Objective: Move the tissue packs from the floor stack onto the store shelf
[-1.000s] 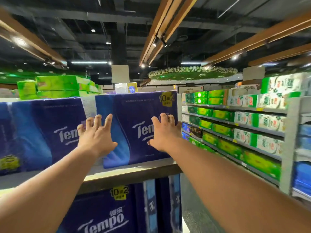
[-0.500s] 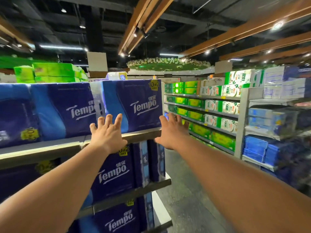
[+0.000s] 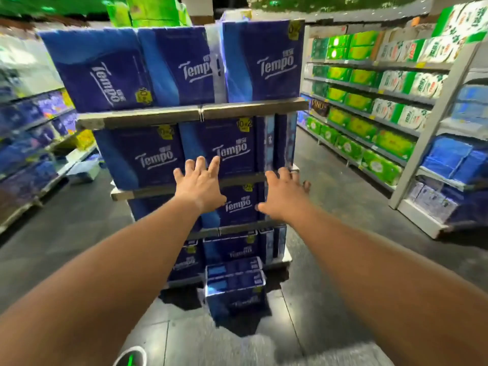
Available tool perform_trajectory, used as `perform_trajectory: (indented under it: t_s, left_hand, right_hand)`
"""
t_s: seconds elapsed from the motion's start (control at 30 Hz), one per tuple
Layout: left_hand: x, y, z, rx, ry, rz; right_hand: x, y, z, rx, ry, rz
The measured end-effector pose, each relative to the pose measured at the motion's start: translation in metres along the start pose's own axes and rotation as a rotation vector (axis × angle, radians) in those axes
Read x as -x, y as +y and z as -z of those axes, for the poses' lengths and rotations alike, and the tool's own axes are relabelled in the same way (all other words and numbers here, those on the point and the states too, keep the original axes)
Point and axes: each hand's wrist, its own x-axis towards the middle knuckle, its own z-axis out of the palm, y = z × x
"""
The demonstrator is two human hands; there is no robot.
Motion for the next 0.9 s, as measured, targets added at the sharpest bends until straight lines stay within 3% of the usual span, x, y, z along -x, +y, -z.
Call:
perform_trajectory:
  t_s: [0.3, 0.47, 0.9]
  left_hand:
    - [0.126, -0.049, -0.069, 0.009, -0.207, 0.039]
    - [0.172, -0.081, -0.088, 0.021, -0.276, 0.034]
    - [0.228, -0.118, -0.108, 0.074, -0.260, 0.011]
  right_hand:
    - [0.107, -0.059, -0.085, 0.002, -0.210, 0.036]
    - [0.141, -0.093, -0.099, 0.021, -0.215, 0.053]
    - [0.207, -0.135, -0.124, 0.073, -0.256, 0.068]
